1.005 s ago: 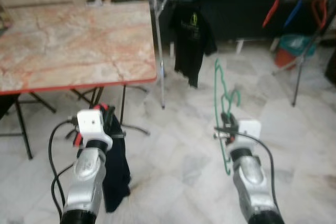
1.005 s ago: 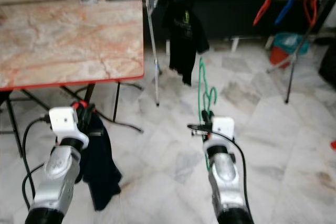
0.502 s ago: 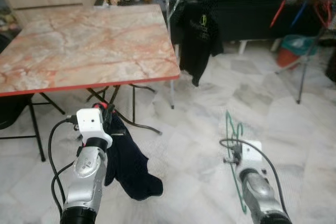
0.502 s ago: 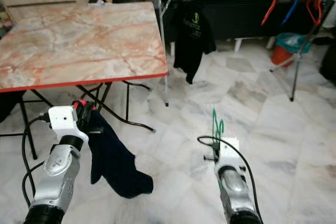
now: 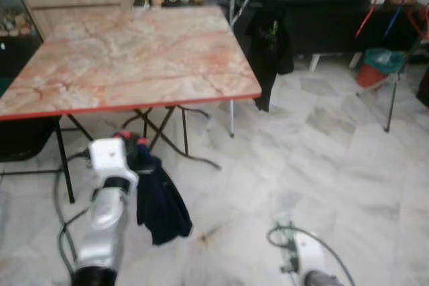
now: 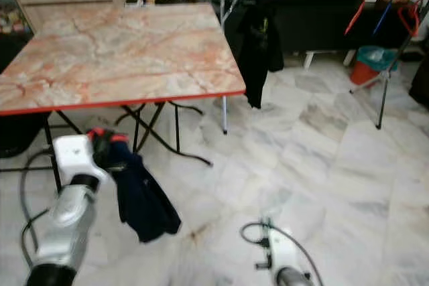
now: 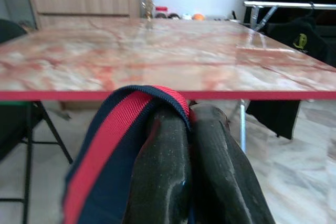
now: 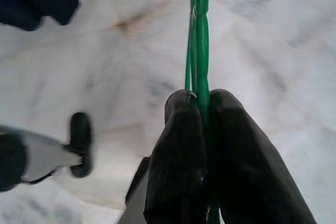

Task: Hang hanger

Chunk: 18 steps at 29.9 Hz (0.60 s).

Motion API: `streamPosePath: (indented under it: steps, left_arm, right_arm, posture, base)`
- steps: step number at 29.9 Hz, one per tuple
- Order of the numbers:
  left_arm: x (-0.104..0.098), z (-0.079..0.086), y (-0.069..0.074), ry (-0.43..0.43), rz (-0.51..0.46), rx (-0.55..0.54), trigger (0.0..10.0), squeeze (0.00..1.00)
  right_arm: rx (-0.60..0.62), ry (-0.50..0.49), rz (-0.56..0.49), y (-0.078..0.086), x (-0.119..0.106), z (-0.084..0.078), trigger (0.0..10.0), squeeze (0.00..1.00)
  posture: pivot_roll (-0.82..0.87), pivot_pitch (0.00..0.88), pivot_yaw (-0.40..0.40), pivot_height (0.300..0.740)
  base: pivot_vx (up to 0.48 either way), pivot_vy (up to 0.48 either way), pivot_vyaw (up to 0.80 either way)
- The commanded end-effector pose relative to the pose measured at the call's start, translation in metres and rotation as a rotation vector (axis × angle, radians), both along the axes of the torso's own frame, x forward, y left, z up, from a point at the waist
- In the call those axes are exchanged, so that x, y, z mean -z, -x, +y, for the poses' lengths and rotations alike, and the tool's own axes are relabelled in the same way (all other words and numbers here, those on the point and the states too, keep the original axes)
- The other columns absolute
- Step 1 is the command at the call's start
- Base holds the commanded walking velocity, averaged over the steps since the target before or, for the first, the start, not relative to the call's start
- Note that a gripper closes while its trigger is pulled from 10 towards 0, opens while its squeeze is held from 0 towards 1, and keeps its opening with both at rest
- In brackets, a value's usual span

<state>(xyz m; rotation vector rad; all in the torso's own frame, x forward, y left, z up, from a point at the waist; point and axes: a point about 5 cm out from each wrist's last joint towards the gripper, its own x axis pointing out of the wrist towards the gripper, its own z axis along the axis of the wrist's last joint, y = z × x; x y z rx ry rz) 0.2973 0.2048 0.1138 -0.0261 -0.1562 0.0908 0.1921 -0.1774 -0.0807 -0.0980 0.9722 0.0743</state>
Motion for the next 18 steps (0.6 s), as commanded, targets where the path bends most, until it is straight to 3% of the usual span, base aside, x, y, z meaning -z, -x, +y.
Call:
streamPosePath:
  steps: [1, 5, 14, 18]
  left_arm:
    - [-0.008, -0.01, -0.004, -0.01, -0.032, 0.027, 10.0, 0.0]
    - [-0.007, -0.011, -0.004, -0.009, -0.027, 0.028, 10.0, 0.0]
    - [-0.005, -0.009, -0.003, -0.01, -0.012, 0.008, 10.0, 0.0]
    - [-0.004, -0.007, -0.003, 0.037, -0.014, -0.005, 10.0, 0.0]
  right_arm:
    - [-0.046, 0.033, 0.008, 0.004, 0.001, -0.008, 10.0, 0.0]
    - [-0.058, 0.017, -0.001, 0.007, 0.002, -0.007, 10.0, 0.0]
    - [-0.092, 0.01, 0.03, 0.018, 0.009, 0.005, 10.0, 0.0]
    - [-0.066, -0.024, 0.049, 0.024, 0.012, 0.008, 10.0, 0.0]
  posture:
    - [-0.02, 0.0, 0.014, 0.74]
    - [-0.02, 0.0, 0.013, 0.74]
    - [-0.02, 0.0, 0.011, 0.74]
    - [-0.02, 0.0, 0.011, 0.74]
  base:
    - [0.0, 0.334, 0.0]
    - [0.0, 0.335, 0.11]
    - [0.0, 0.33, 0.8]
    - [0.0, 0.0, 0.38]
